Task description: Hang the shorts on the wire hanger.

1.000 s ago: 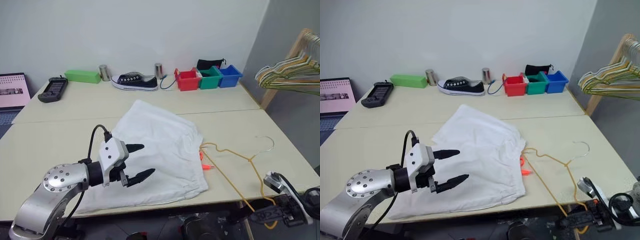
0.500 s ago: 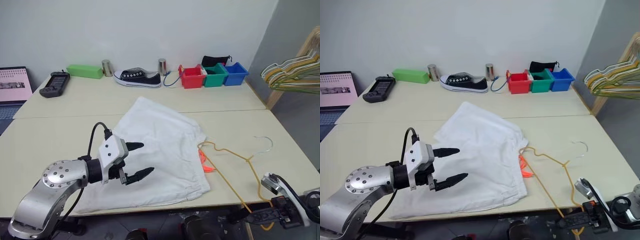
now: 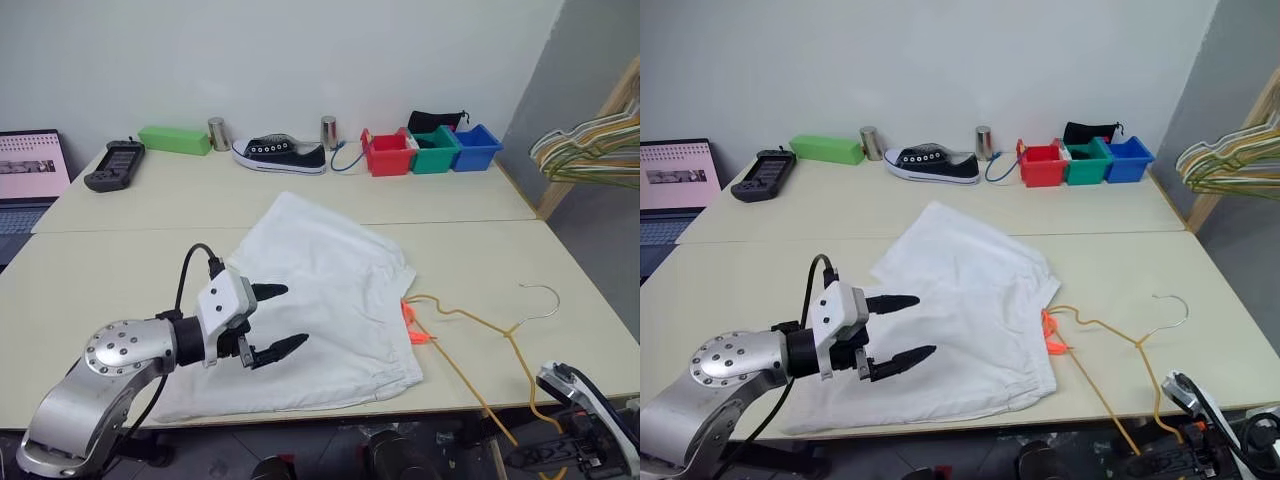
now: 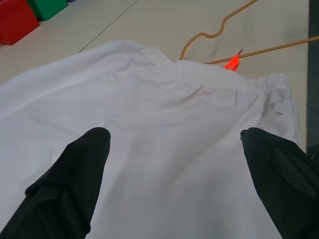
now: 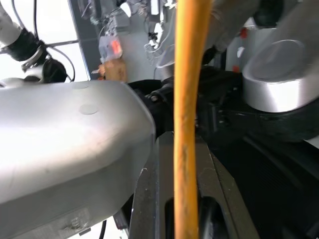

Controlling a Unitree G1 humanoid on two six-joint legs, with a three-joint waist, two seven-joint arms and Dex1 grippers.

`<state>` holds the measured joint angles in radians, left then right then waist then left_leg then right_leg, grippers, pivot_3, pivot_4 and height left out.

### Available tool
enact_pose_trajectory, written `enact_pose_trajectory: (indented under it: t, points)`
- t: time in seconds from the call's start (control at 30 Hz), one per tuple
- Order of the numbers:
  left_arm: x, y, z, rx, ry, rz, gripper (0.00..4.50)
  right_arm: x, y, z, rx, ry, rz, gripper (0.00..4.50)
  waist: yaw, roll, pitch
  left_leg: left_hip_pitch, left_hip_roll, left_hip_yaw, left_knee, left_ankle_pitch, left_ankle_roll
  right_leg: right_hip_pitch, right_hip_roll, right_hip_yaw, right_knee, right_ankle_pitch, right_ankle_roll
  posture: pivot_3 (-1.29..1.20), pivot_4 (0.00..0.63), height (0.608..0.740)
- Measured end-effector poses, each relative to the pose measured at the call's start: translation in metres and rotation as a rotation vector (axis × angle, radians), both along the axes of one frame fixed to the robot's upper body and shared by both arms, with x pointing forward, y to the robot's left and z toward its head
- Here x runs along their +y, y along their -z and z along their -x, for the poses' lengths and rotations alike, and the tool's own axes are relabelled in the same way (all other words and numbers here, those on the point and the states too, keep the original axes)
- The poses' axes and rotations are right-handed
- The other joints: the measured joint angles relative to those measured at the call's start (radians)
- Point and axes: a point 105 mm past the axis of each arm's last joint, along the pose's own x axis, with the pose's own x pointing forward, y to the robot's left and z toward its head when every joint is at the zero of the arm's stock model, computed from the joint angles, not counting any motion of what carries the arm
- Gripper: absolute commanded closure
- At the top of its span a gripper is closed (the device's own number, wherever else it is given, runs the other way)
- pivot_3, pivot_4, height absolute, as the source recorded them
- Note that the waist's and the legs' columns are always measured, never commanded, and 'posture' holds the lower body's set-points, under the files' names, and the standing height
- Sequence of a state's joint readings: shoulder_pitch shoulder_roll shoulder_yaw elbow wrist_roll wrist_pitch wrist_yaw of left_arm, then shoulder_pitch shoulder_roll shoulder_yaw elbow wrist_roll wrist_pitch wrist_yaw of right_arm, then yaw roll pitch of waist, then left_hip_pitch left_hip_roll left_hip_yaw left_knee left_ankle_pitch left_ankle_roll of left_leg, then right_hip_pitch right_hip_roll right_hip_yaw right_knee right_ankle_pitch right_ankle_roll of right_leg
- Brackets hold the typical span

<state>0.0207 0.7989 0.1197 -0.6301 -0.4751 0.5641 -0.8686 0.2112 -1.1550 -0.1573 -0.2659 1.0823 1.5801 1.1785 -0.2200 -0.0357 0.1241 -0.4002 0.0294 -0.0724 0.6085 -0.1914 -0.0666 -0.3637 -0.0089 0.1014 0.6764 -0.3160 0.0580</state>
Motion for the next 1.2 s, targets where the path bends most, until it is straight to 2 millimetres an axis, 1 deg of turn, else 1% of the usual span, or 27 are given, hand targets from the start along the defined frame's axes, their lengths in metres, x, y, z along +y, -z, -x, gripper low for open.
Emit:
enact_pose_trajectory:
  t: [0.23,0.4,0.53,0.63,0.87,1.1,1.2]
  points:
    - [0.001,0.001,0.000,0.006,0.010,-0.004,0.06,0.006,-0.002,-0.001,-0.020,-0.020,-0.030,4.50,0.000,-0.002,0.004,0.000,0.000,0.000,0.000,0.000,0.000,0.000,0.000,0.000,0.000,0.000,0.000,-0.18,0.087,0.740]
    - [0.000,0.002,0.000,0.007,0.011,-0.008,0.06,0.013,0.002,-0.002,-0.034,-0.053,-0.039,4.50,0.000,-0.003,0.007,-0.001,0.000,0.001,0.000,-0.001,-0.001,-0.001,0.000,0.001,0.000,0.000,0.000,-0.17,0.084,0.740]
    - [0.000,0.001,0.000,0.006,0.011,-0.009,0.06,0.011,0.010,-0.001,-0.024,-0.060,-0.020,4.50,0.004,-0.003,0.009,-0.001,0.000,0.001,0.000,-0.001,-0.001,-0.001,0.000,0.001,0.000,0.000,0.000,-0.17,0.083,0.740]
    - [0.002,0.003,0.001,0.012,0.006,-0.012,0.06,0.001,0.017,0.008,0.003,-0.085,0.041,4.50,0.008,-0.003,0.010,-0.001,0.000,0.001,0.000,-0.001,-0.001,-0.001,0.000,0.001,0.000,0.000,0.000,-0.16,0.080,0.740]
    - [0.002,0.003,0.001,0.011,0.002,-0.014,0.06,0.005,0.020,0.010,0.000,-0.119,0.008,4.50,0.016,-0.005,0.011,-0.001,0.001,0.001,0.000,-0.001,-0.001,-0.002,0.000,0.001,0.000,0.000,0.000,-0.14,0.073,0.740]
    - [0.003,0.003,0.001,0.001,0.002,-0.024,0.06,0.024,0.018,-0.015,-0.071,-0.119,-0.065,4.50,0.026,-0.005,0.011,-0.001,0.001,0.002,0.000,-0.001,-0.001,-0.002,0.000,0.001,0.000,0.000,0.000,-0.14,0.064,0.740]
    - [0.003,0.002,0.001,-0.006,0.006,-0.027,0.06,0.026,0.017,-0.018,-0.088,-0.123,-0.068,4.50,0.029,-0.005,0.011,-0.002,0.001,0.002,0.000,-0.001,-0.001,-0.002,0.000,0.001,0.000,0.000,0.000,-0.14,0.061,0.740]
